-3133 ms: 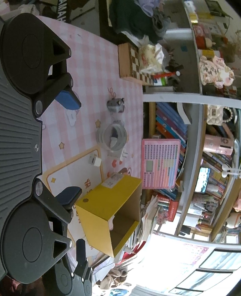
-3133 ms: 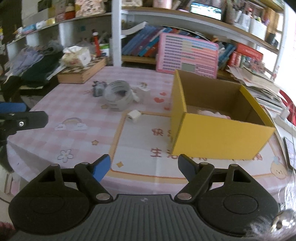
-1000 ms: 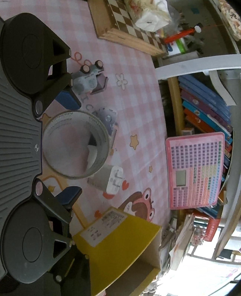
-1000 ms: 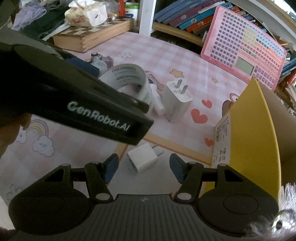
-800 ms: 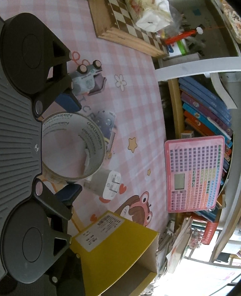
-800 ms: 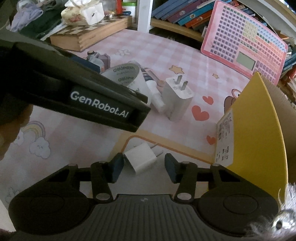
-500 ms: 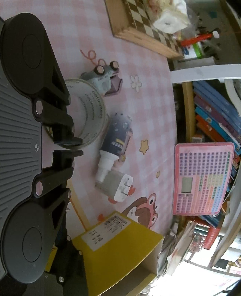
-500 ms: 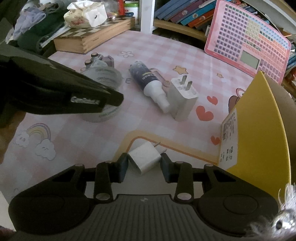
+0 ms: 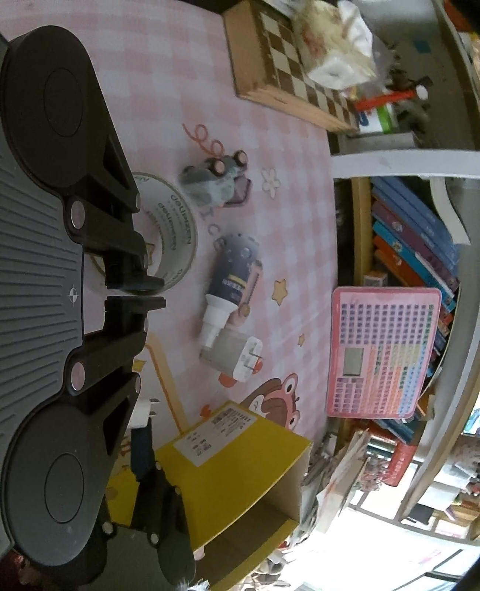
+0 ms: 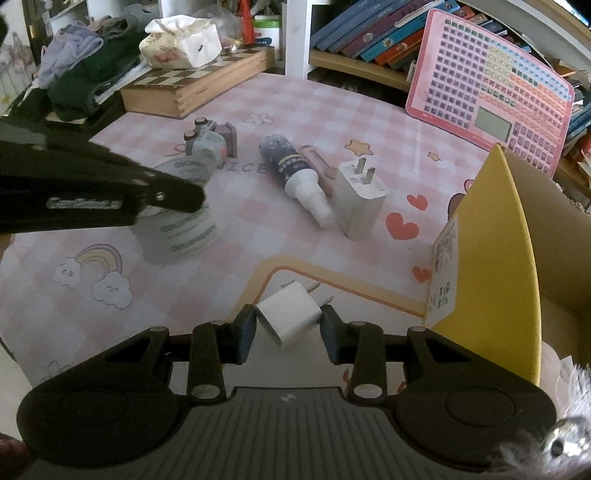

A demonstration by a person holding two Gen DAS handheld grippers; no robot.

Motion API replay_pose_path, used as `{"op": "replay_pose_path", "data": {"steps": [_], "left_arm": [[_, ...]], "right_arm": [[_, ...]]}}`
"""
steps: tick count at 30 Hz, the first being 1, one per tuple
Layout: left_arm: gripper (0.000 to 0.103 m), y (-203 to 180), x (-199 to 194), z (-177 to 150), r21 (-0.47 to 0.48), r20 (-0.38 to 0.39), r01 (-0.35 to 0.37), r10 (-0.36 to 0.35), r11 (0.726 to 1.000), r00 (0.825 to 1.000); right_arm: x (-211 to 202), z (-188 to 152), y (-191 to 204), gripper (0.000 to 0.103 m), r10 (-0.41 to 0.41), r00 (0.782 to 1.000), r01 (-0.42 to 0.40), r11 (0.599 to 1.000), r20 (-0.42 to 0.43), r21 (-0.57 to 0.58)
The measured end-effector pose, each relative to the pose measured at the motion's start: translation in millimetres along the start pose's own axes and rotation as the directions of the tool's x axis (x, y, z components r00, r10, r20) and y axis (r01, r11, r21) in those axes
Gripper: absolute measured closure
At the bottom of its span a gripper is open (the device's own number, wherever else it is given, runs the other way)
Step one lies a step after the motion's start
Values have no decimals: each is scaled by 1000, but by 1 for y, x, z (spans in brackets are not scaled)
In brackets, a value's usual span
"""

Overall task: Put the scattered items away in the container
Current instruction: 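Grasp the clear tape roll with the left tool while the right tool grasps the white charger cube, then lift the tape roll with the left tool while the right tool lifts the charger toward the box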

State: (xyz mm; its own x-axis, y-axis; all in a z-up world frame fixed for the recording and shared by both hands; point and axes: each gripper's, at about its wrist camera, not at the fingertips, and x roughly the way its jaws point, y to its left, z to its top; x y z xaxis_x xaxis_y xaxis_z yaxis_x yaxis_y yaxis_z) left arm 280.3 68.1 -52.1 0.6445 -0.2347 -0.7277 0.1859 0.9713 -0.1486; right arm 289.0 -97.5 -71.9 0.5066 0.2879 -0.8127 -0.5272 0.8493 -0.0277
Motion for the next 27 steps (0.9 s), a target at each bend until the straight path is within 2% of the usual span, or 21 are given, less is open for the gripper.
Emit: {"op": "replay_pose_path", "data": {"steps": [4,15,27], "left_arm": [[102,3,-13,-4,-27,14,-1,1,1000,1000],[102,6,-67,-13,-97,114,37,-26,995,993],[102,2,-118,-40,-116,170,78,-58,990,984]], "right_arm": [[-6,-1,4,68,9,1000,-9,1000,14,-8],[-48,-4,14,68,21,996,-21,1000,85,-4],[-92,-31,37,68,-5,991,2,1000,131,24]]}}
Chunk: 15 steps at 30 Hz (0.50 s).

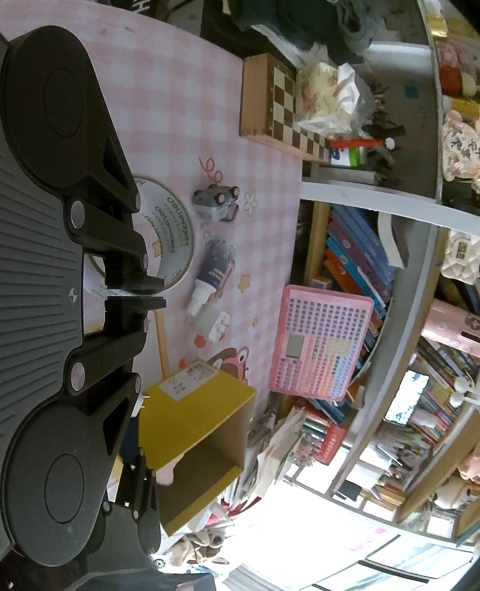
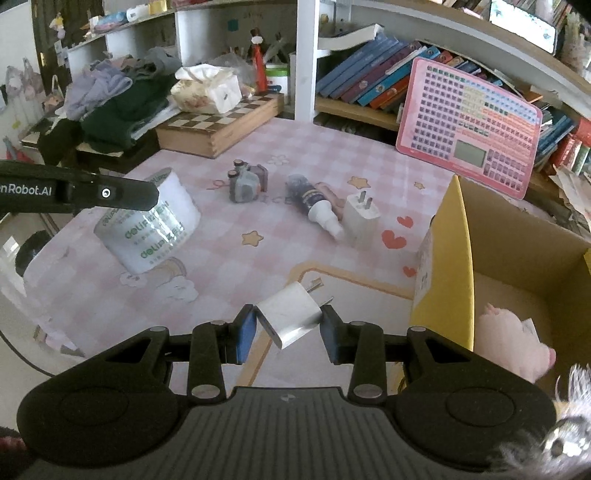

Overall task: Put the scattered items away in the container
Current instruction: 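Lift the tape roll with the left tool while the right tool lifts the charger toward the box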

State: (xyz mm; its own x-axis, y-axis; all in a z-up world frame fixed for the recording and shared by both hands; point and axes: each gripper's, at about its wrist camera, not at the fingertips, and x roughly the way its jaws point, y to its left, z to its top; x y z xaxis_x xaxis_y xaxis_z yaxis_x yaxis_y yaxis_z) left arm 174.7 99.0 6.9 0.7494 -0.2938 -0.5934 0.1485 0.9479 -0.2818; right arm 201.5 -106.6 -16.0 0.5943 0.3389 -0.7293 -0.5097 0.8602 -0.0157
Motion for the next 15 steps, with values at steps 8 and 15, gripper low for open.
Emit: {"op": "replay_pose_path", "data": {"steps": [8,15], "left_arm": [[102,-8,-37,-12,-18,29,61,-60,998,998],[102,-18,-57,-24,6,40,109,-109,994,993]], "right_arm": [[-40,-15,15,68,-18,998,16,999,55,39],[-68,-35,24,68,-61,996,54,995,73,86]]}}
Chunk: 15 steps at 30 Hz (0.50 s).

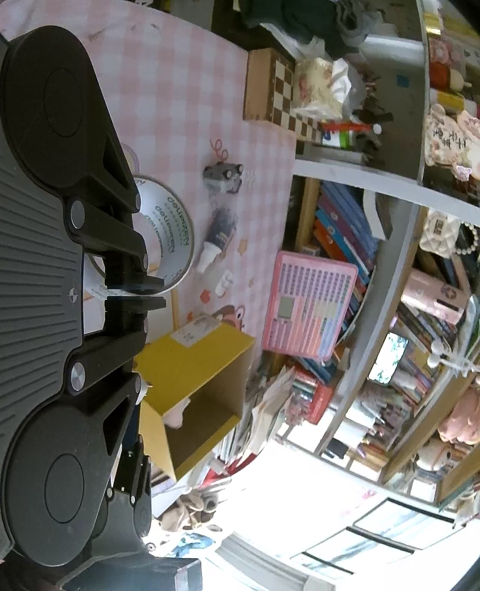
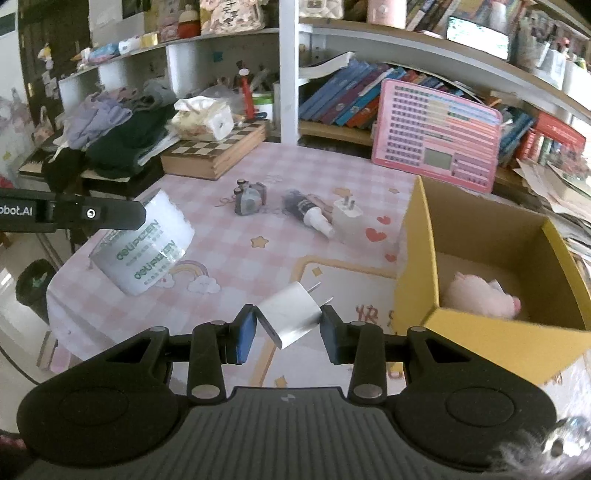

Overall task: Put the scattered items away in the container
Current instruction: 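Lift the tape roll with the left tool while the right tool lifts the charger toward the box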

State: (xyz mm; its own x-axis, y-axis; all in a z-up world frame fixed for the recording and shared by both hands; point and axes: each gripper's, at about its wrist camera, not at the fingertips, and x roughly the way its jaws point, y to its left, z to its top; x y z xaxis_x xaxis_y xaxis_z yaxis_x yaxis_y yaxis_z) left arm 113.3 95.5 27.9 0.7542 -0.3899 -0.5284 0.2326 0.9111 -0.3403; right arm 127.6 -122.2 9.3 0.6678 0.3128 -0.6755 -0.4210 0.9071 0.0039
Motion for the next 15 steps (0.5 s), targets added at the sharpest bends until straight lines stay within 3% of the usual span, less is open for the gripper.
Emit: {"op": "replay_pose_path", "data": {"steps": [15], "left_arm": [[102,-31,-10,-11,54,-3,107,-107,993,994]], "right_arm": [[-45,-35,-12,68,-100,995,97,989,14,116]]}}
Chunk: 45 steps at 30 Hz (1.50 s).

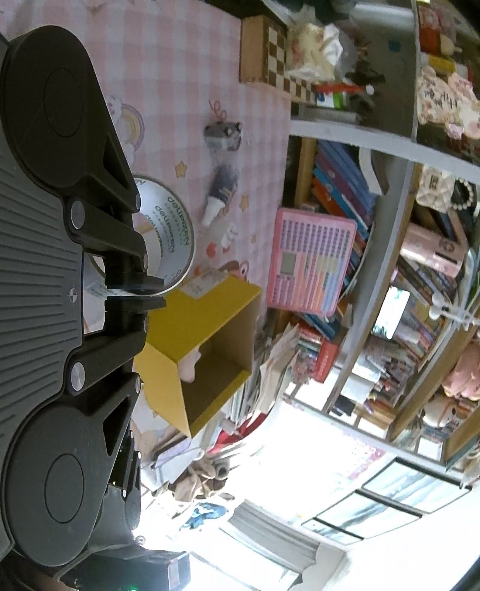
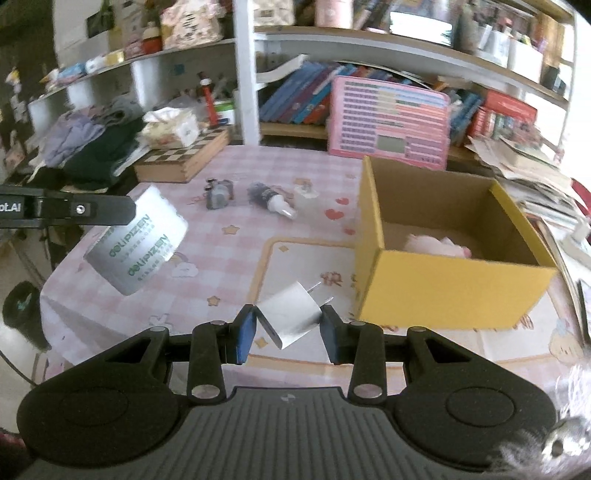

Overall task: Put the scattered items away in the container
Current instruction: 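Lift the tape roll with the left tool while the right tool lifts the charger toward the box, then carry the tape roll over the yellow box with the left tool while the right tool carries the charger there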

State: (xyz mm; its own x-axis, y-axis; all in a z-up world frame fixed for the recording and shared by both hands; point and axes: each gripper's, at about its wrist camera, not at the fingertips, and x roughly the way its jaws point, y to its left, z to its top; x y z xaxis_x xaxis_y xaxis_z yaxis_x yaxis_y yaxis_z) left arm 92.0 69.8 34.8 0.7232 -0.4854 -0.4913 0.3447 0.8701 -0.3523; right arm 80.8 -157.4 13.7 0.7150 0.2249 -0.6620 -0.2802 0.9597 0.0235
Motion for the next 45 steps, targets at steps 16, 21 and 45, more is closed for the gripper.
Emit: {"op": "replay_pose_path", "data": {"steps": [16,21,45], "left_arm": [[102,-49,36,7,63,-42,118,-116,991,992],[102,-67,53,14,91,-50,156,-152,984,987],[102,-116,170,71,125,-46,157,-152,980,987]], "right_arm": [[-25,-20,-63,68,-94,996,94,984,-6,150],[-28,-21,-84,68,-121,993,120,977,-4,178],[23,42,-195,68,-91,995,86,987,32,136]]}}
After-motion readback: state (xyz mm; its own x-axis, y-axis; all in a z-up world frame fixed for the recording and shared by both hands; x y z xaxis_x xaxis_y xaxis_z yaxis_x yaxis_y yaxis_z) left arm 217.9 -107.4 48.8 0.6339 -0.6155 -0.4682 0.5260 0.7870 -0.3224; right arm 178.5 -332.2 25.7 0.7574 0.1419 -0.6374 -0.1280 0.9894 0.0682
